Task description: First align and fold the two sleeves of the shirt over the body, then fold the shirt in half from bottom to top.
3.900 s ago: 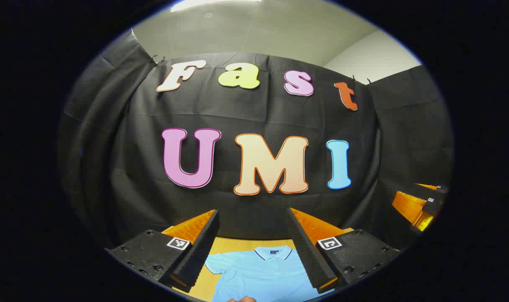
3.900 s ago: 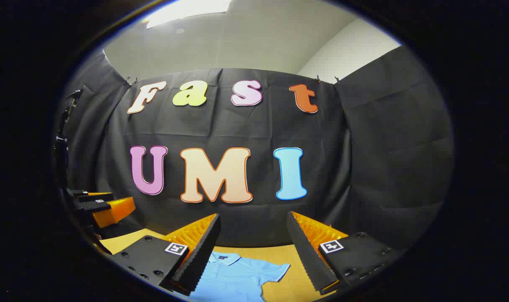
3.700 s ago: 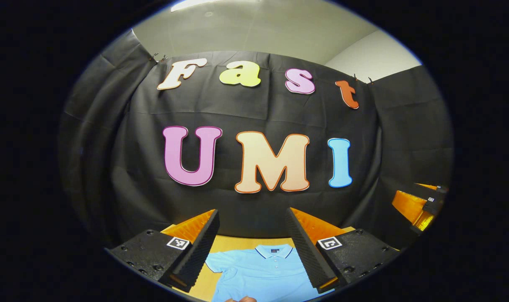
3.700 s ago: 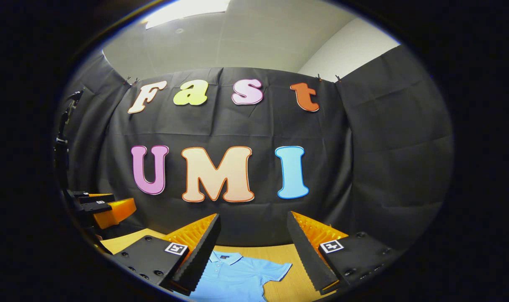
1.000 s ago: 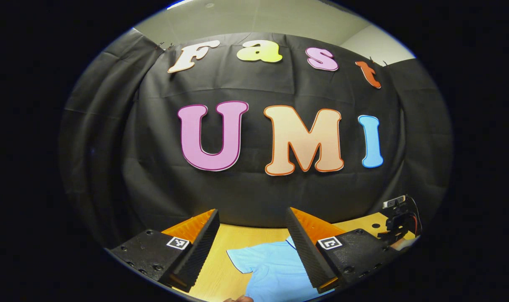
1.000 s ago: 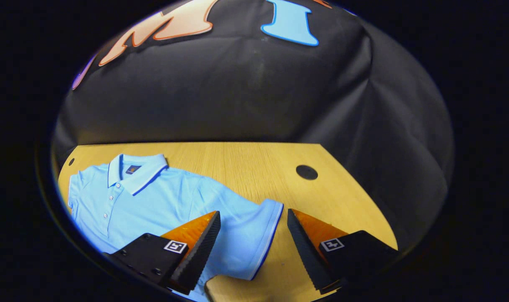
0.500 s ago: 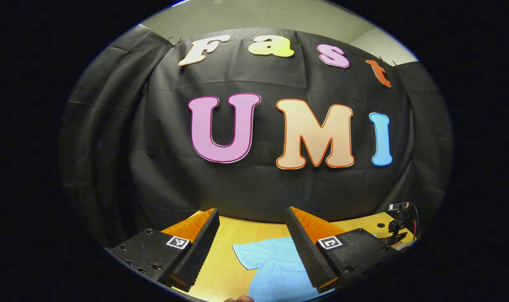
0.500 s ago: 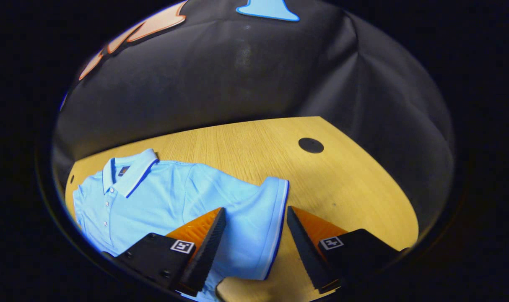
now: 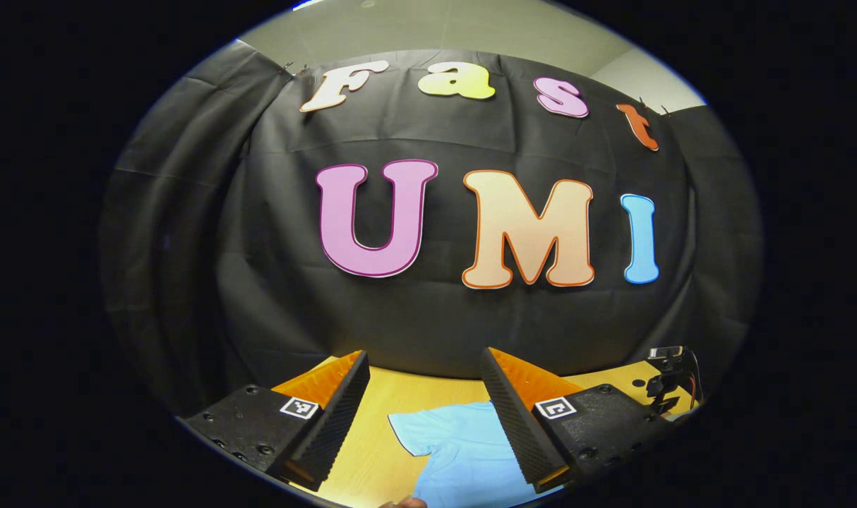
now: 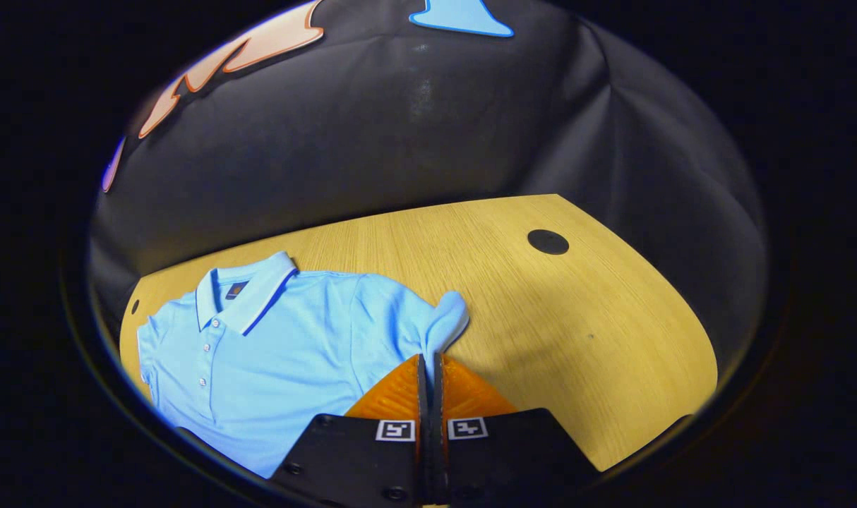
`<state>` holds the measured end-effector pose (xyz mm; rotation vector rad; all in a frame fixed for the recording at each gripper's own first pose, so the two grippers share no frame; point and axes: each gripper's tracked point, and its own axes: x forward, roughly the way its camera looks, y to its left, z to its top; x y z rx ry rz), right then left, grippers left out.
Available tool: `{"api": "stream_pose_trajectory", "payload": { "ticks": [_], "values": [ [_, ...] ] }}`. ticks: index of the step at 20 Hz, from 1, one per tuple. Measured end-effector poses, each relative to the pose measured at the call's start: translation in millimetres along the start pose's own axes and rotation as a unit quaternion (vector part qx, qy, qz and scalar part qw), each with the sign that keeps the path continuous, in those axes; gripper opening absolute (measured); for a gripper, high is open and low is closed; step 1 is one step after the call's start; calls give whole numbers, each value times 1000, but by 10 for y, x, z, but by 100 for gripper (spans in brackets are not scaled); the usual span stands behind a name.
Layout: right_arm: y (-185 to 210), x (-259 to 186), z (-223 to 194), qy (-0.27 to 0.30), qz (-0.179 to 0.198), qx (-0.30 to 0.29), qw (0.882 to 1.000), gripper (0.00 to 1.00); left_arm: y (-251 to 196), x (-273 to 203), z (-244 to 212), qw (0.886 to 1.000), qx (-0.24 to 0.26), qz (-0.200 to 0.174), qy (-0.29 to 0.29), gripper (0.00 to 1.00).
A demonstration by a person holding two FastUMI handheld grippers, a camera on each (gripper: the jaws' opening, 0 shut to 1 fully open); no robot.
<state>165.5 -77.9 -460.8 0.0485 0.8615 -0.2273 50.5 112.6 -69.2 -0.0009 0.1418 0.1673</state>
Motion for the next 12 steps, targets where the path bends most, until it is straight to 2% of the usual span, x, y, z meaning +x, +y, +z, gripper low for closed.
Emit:
{"api": "stream_pose_trajectory", "payload": {
  "ticks": [4, 8, 12],
  "values": [
    [156, -161, 225, -22, 18, 26, 999, 3, 60, -26, -61, 1000, -16, 1, 7, 95],
    [513, -399, 391, -43, 57, 38, 997, 2, 106, -20, -99, 1000, -21, -2, 13, 95],
    [999, -588, 368, -51, 102, 48, 992, 3, 130, -35, -134, 1000, -23, -9, 17, 95]
  ]
}}
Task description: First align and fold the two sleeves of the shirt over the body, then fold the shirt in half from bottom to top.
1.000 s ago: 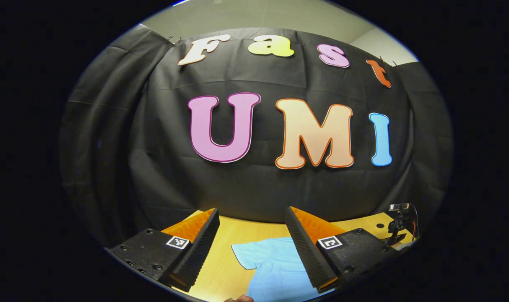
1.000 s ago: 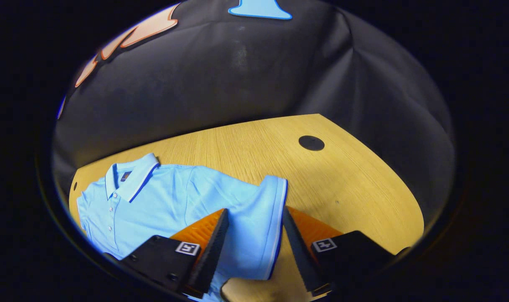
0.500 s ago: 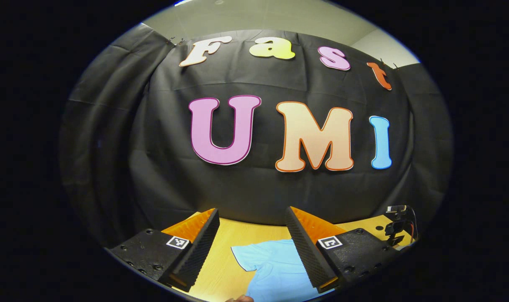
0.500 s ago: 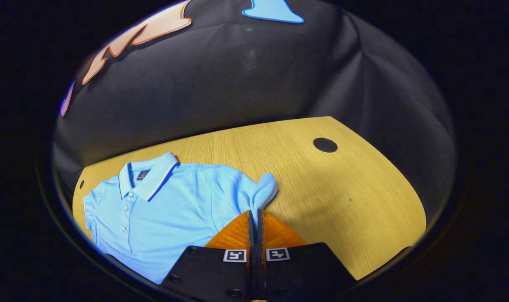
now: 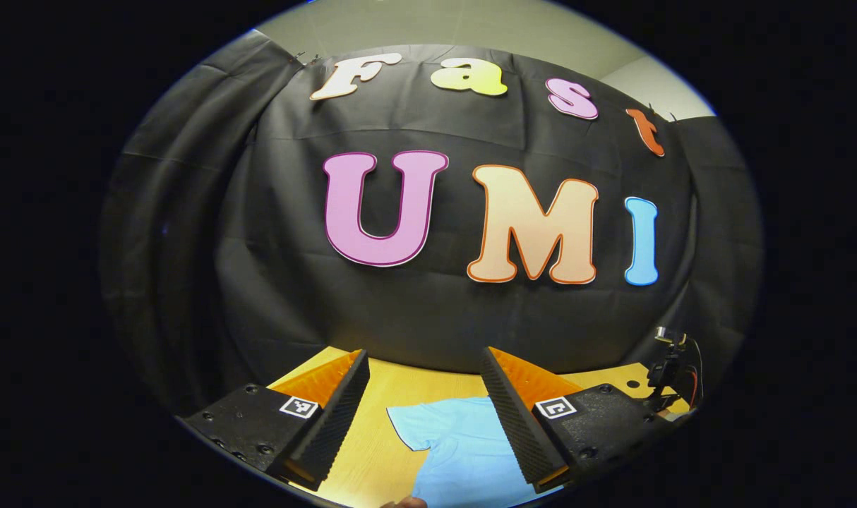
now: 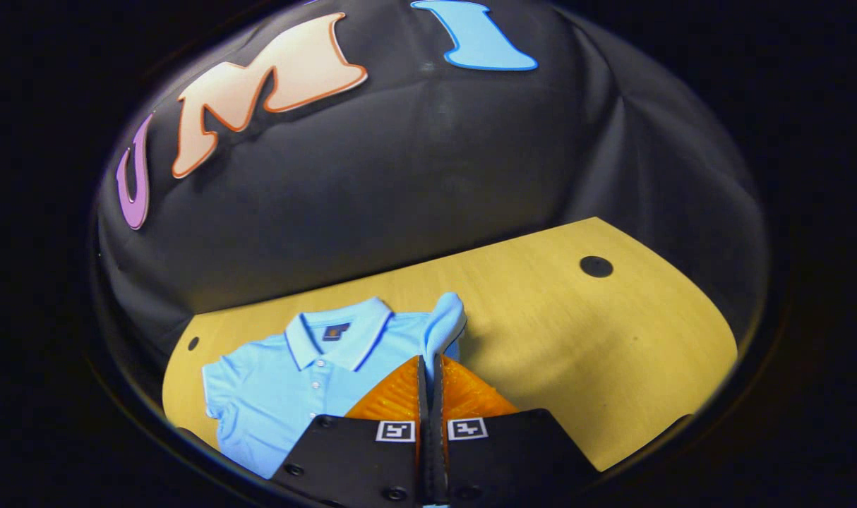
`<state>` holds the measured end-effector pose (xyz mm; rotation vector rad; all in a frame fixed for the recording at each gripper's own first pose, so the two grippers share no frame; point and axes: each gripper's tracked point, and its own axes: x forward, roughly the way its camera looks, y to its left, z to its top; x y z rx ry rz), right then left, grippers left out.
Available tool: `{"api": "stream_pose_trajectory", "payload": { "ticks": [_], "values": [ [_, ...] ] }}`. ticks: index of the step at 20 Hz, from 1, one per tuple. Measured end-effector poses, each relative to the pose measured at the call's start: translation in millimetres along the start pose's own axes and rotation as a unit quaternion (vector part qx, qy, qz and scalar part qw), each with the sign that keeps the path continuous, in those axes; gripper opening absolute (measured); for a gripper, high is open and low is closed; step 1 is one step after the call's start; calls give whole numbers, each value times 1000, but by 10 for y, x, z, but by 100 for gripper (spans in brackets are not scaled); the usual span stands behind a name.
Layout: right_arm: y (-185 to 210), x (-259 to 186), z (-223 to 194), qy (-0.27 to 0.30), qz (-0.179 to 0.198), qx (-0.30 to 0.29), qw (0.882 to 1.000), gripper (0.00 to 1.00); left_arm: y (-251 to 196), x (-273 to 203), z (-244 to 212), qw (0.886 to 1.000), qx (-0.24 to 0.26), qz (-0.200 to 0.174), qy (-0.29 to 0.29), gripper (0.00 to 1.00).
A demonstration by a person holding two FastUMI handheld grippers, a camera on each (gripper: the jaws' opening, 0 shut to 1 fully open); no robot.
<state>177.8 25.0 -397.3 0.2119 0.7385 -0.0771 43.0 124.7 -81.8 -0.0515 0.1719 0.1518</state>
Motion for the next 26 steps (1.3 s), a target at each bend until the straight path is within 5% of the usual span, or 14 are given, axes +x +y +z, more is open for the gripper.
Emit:
{"api": "stream_pose_trajectory", "payload": {
  "ticks": [4, 13, 16, 19, 26],
  "values": [
    [416, 51, -225, 16, 35, 15, 999, 3, 112, -13, -51, 1000, 4, -2, 6, 95],
    [675, 153, -711, 71, 45, 24, 996, 3, 499, 37, -365, 999, -12, 9, 50, 95],
    [734, 11, -596, 64, 66, 11, 996, 60, 567, 56, -502, 997, -21, 19, 68, 95],
    [732, -249, -428, 42, 80, -15, 996, 91, 553, 114, -640, 997, -14, 18, 78, 95],
    [498, -943, -99, -18, 91, -52, 994, 98, 409, 394, -1033, 994, -34, 10, 107, 95]
  ]
}}
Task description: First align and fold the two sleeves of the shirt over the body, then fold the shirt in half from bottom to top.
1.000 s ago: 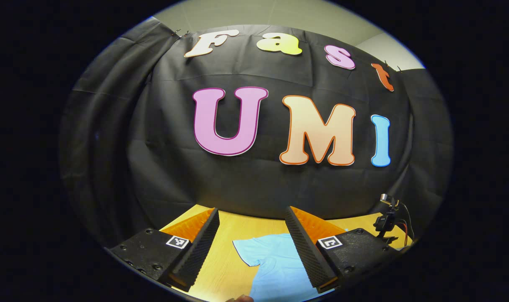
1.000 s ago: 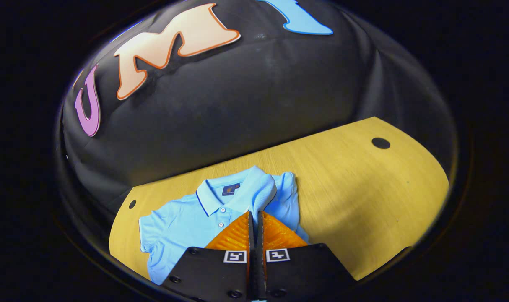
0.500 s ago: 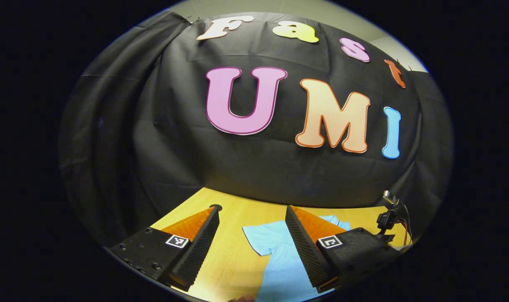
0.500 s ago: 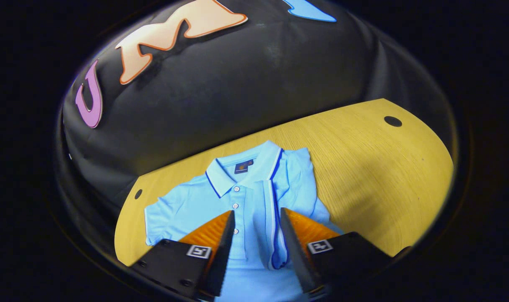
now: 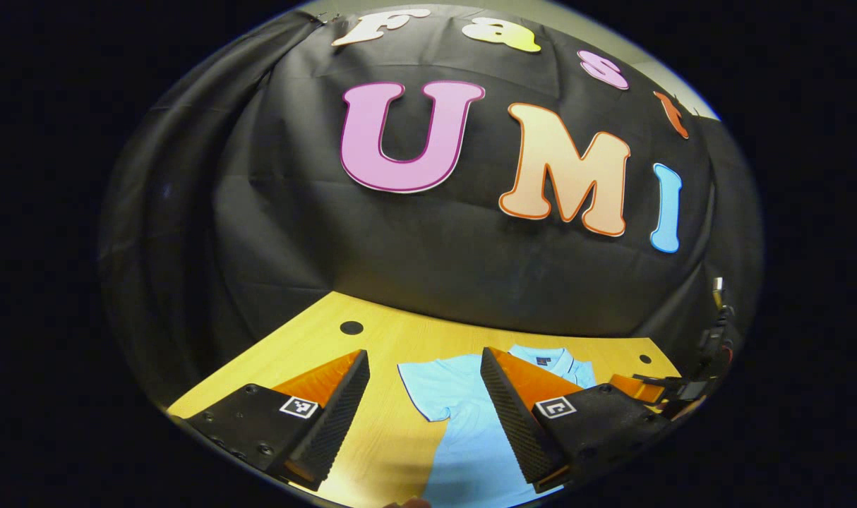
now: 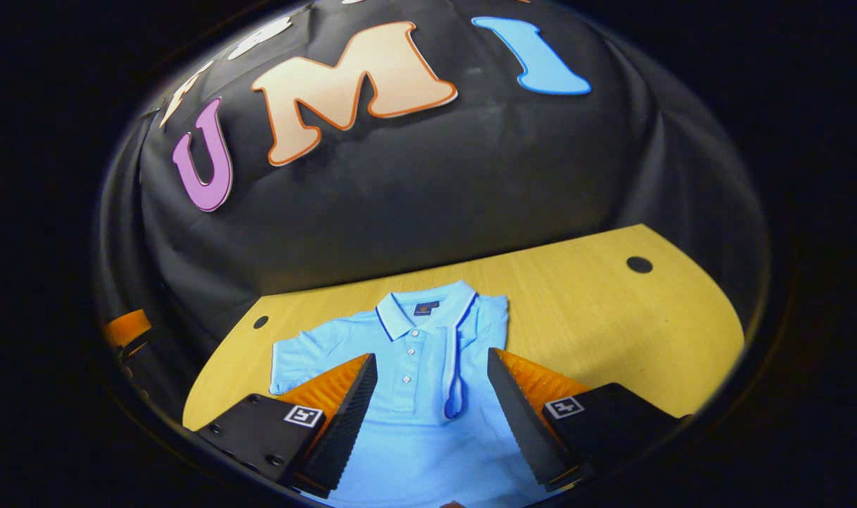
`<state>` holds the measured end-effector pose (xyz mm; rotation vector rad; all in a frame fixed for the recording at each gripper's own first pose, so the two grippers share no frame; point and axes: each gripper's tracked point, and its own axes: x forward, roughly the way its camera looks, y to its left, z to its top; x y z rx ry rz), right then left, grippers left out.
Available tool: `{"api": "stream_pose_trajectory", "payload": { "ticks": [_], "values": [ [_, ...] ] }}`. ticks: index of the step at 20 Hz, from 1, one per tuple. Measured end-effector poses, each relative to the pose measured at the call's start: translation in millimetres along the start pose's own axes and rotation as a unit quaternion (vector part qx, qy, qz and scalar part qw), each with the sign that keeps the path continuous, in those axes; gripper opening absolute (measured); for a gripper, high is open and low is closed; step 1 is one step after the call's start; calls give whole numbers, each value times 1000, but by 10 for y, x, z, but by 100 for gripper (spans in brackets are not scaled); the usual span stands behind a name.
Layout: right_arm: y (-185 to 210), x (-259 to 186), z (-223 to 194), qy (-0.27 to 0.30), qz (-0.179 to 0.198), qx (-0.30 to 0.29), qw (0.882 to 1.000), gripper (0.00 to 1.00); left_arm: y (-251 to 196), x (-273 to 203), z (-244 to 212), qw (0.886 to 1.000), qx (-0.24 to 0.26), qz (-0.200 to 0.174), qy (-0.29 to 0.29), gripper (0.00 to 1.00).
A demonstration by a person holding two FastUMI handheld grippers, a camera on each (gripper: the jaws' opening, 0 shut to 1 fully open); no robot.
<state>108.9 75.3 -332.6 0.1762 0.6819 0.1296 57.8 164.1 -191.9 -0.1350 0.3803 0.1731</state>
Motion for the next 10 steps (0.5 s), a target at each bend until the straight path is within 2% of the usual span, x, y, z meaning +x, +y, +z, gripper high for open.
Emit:
{"api": "stream_pose_trajectory", "payload": {
  "ticks": [2, 3, 4, 5, 10],
  "values": [
    [-142, -240, 91, -20, -12, -29, 999, 98, -33, 151, -53, 1000, 0, -2, 3, 95],
    [-233, -356, 150, -32, -20, -47, 998, 92, -46, 226, -86, 1000, 1, -2, 4, 95],
    [-310, -481, 204, -41, -26, -59, 997, 98, -57, 315, -124, 1000, 1, -4, 7, 95],
    [-379, -609, 214, -47, -31, -66, 996, 98, -80, 400, -176, 1000, 0, -6, 13, 95],
    [-606, -1010, 288, -56, -47, -41, 996, 98, -56, 885, -539, 998, -28, 1, 53, 95]
  ]
}}
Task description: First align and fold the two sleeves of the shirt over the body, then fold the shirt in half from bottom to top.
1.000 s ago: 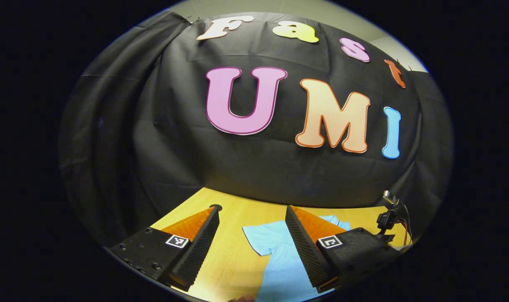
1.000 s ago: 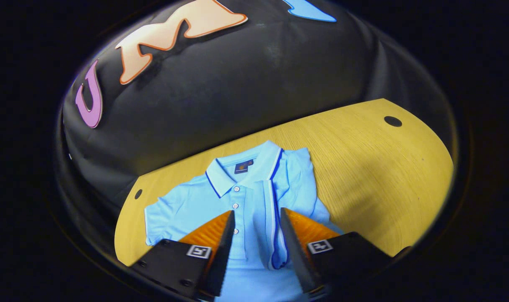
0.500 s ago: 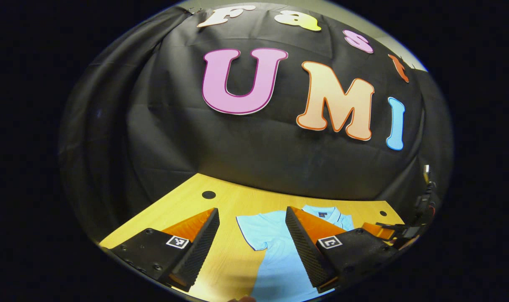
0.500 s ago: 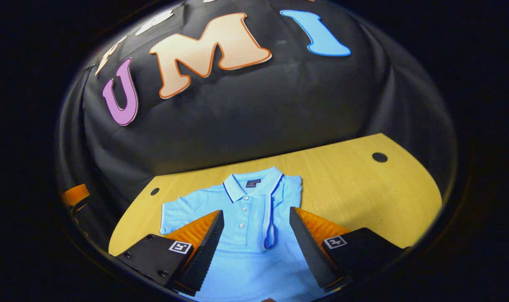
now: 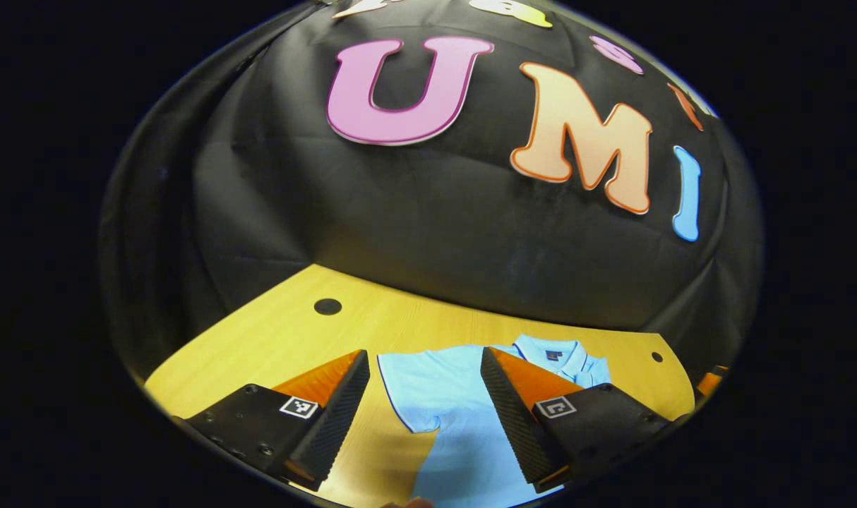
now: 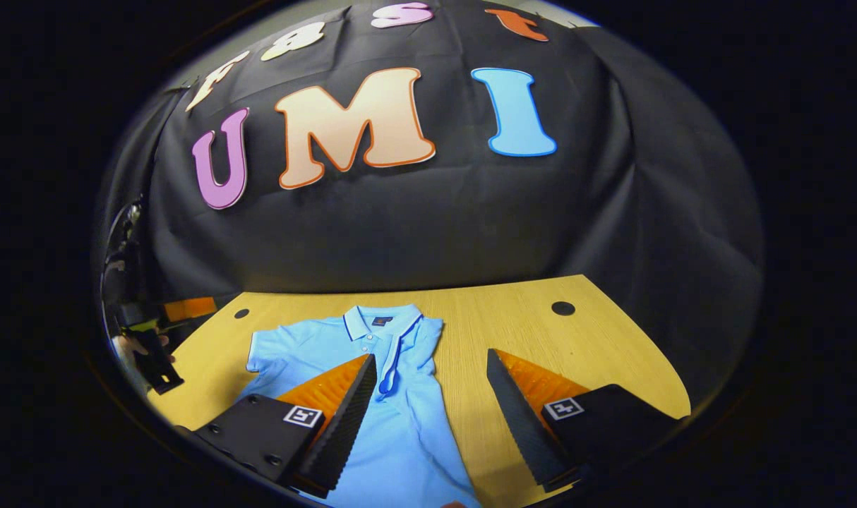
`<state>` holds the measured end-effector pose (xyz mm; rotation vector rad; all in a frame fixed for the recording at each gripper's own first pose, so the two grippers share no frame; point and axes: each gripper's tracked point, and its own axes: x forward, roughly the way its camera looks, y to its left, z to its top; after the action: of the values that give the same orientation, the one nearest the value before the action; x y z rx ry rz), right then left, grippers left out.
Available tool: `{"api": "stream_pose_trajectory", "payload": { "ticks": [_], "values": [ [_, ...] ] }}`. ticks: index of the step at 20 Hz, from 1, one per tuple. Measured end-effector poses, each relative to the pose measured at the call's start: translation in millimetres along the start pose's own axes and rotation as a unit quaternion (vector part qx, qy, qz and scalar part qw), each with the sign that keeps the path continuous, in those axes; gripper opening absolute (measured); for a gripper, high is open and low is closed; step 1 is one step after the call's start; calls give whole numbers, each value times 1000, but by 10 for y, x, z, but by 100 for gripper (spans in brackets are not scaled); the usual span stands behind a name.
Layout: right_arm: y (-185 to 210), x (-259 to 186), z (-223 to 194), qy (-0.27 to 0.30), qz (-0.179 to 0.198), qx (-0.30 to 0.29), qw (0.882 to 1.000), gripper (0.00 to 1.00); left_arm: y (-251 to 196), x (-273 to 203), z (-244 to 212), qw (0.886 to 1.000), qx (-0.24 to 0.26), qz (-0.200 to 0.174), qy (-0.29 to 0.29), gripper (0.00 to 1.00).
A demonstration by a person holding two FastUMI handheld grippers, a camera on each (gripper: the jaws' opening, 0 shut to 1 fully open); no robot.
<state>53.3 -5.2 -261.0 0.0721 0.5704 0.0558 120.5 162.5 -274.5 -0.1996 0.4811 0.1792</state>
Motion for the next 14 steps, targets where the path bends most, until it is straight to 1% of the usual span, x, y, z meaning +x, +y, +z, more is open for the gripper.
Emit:
{"api": "stream_pose_trajectory", "payload": {
  "ticks": [2, 3, 4, 5, 6, 7, 9, 11, 12, 13, 14],
  "values": [
    [-40, -85, 6, -5, -2, 7, 1000, 97, 81, 220, -181, 1000, -12, 11, 18, 95],
    [-61, -116, -13, -4, -4, 2, 1000, 97, 127, 325, -261, 999, -10, 19, 27, 95],
    [-93, -140, -48, -1, -6, -4, 1000, 93, 154, 465, -338, 999, -5, 23, 35, 95],
    [-119, -158, -87, 3, -9, -11, 1000, 98, 187, 567, -402, 999, 2, 29, 43, 95],
    [-140, -184, -125, 7, -13, -13, 1000, 98, 219, 659, -462, 998, 11, 36, 51, 95],
    [-152, -203, -158, 11, -15, -12, 1000, 93, 240, 740, -529, 997, 19, 40, 59, 95],
    [-211, -232, -194, 15, -24, -8, 1000, 93, 293, 899, -676, 996, 21, 51, 76, 95],
    [-264, -274, -189, 15, -30, -7, 999, 93, 318, 981, -842, 994, 14, 58, 96, 95],
    [-296, -277, -179, 14, -35, -9, 999, 98, 332, 1001, -911, 993, 11, 61, 105, 95],
    [-321, -294, -172, 14, -38, -10, 999, 93, 329, 1019, -988, 992, 7, 62, 114, 95],
    [-351, -305, -162, 13, -41, -10, 999, 92, 319, 1023, -1050, 990, 2, 62, 124, 96]
  ]
}}
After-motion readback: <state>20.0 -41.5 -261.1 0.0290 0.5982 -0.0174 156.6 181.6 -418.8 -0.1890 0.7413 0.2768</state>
